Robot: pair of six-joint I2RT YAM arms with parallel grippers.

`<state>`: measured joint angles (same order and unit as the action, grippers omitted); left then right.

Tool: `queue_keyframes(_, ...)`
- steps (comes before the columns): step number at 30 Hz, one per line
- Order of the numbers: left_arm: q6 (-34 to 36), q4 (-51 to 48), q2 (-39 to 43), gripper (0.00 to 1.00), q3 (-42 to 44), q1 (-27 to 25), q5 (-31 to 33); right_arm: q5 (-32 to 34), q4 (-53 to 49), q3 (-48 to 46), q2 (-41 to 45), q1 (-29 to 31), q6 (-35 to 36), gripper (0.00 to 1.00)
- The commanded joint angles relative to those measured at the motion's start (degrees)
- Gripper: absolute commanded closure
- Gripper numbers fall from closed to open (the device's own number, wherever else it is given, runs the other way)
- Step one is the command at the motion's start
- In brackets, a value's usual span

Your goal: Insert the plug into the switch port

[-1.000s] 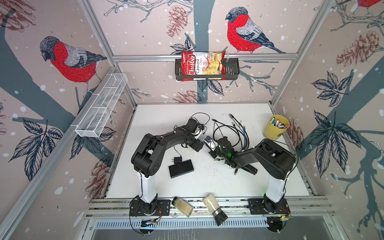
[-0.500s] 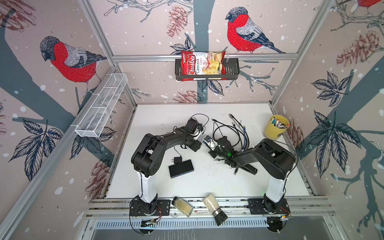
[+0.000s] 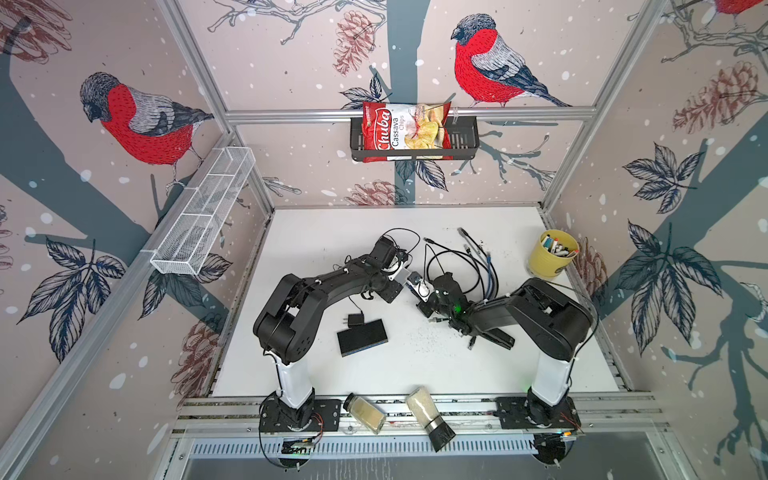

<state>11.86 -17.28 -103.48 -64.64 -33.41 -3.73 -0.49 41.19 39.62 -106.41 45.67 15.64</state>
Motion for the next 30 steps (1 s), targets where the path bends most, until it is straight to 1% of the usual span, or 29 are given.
queue_keyframes(1,3.9,1.0,1.6,0.42,0.9,-2.0,-13.4,-1.7,7.8,0.3,1.3,0.4,-1.4,1.0)
queue_keyframes(9,3.0,4.6,4.1,0.42,4.7,-2.5,-15.2,-3.1,9.5,0.2,3.1,0.4,-3.3,1.0)
queue_keyframes(19,3.5,7.3,5.8,0.42,6.7,-3.6,-22.3,-4.2,8.3,3.9,2.5,0.3,-3.3,1.0)
queue_keyframes(22,1.7,8.7,5.6,0.42,6.9,-3.6,-20.0,-3.9,7.0,4.9,2.4,0.4,-3.4,1.0)
queue_keyframes(24,-0.8,9.2,4.8,0.42,6.5,-3.4,-15.8,-2.7,5.9,5.1,2.4,0.4,-3.6,1.0)
queue_keyframes(27,-4.3,8.1,2.4,0.43,5.3,-1.6,-11.9,0.7,3.8,5.3,2.4,0.3,-3.7,0.98)
queue_keyframes(30,-7.7,8.3,0.1,0.45,4.9,1.1,-9.6,3.3,1.7,5.4,2.4,0.0,-3.3,0.94)
